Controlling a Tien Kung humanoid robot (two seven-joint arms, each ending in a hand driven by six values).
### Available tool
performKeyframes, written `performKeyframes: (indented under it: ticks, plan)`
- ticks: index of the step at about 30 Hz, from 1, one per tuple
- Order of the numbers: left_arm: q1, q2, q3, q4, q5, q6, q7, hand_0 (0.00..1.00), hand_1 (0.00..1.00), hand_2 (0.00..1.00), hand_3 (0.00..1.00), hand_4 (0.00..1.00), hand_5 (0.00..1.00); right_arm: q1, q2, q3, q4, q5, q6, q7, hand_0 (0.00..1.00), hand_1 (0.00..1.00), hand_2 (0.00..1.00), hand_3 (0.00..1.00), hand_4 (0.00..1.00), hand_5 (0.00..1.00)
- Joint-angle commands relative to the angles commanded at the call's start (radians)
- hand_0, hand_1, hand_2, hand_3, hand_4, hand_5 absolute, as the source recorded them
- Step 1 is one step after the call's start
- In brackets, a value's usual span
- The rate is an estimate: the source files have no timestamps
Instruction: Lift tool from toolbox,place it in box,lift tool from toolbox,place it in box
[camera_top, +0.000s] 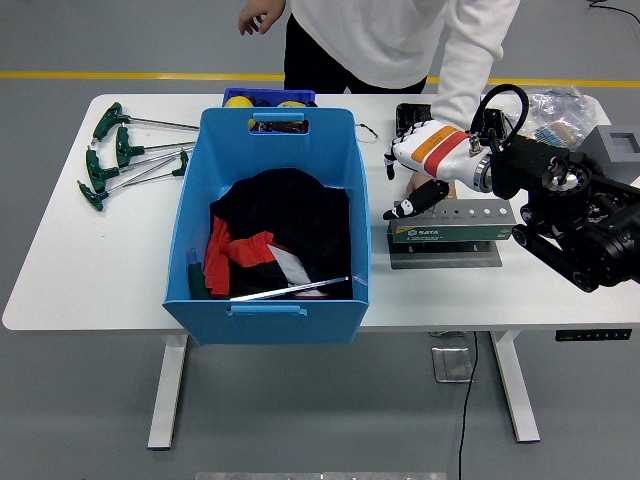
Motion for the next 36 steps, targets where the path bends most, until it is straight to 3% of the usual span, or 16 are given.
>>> performKeyframes:
  ticks: [2,3,8,9,23,26,27,32,33,36]
  plan:
    - [-0.001,0.000,0.001,0.000,-0.001,0.001,-0.001,0.794,0.762,0.799,0.713,0.748,0.634,0.005,0.002,-0.015,-0.016,0.002,0.000,0.006,0.827,0.686,0.683,0.452,0.998,0.734]
    - [-0.002,0.001,0.002,0.000,-0.002,0.001,-0.002,0.794,0.761,0.797,0.714,0.748,0.634,0.006,0.002,-0.020,-0.021,0.004,0.000,0.007,0.831,0.632,0.614,0.405,0.998,0.741]
    - [-0.002,0.001,0.007,0.000,-0.009,0.001,-0.004,0.794,0.761,0.797,0.714,0.748,0.634,0.002,-0.007,-0.040,-0.043,0.009,0.013,0.006,0.831,0.632,0.614,0.405,0.998,0.741]
    - [-0.002,0.001,0.007,0.000,-0.009,0.001,-0.004,0.794,0.760,0.797,0.712,0.749,0.634,0.001,-0.010,-0.043,-0.046,0.009,0.015,0.005,0.830,0.600,0.577,0.383,0.998,0.749]
    - [0.000,0.000,-0.002,-0.002,0.006,0.002,0.003,0.794,0.758,0.795,0.712,0.749,0.635,-0.015,-0.030,-0.078,-0.086,0.011,0.036,-0.003,0.828,0.570,0.545,0.340,0.998,0.748]
    - [0.001,0.000,-0.004,-0.002,0.010,0.002,0.003,0.794,0.758,0.795,0.712,0.749,0.635,-0.016,-0.031,-0.087,-0.090,0.009,0.031,0.000,0.828,0.570,0.545,0.340,0.998,0.748]
    - [0.002,0.000,-0.004,-0.001,0.011,0.002,0.004,0.794,0.758,0.795,0.712,0.749,0.633,-0.016,-0.031,-0.089,-0.090,0.008,0.028,0.001,0.815,0.519,0.492,0.276,0.998,0.752]
    - [0.003,0.000,-0.009,-0.002,0.018,0.003,0.005,0.794,0.758,0.795,0.712,0.749,0.633,-0.017,-0.029,-0.095,-0.089,-0.008,-0.003,0.005,0.815,0.519,0.492,0.276,0.998,0.752]
    - [0.003,0.000,-0.010,-0.002,0.019,0.003,0.005,0.794,0.758,0.795,0.710,0.747,0.631,-0.017,-0.029,-0.096,-0.088,-0.010,-0.010,0.007,0.770,0.378,0.342,0.235,0.998,0.754]
    - [0.003,0.000,-0.011,-0.002,0.022,0.003,0.006,0.794,0.758,0.795,0.710,0.747,0.631,-0.018,-0.028,-0.098,-0.089,-0.015,-0.020,0.007,0.770,0.378,0.342,0.235,0.998,0.754]
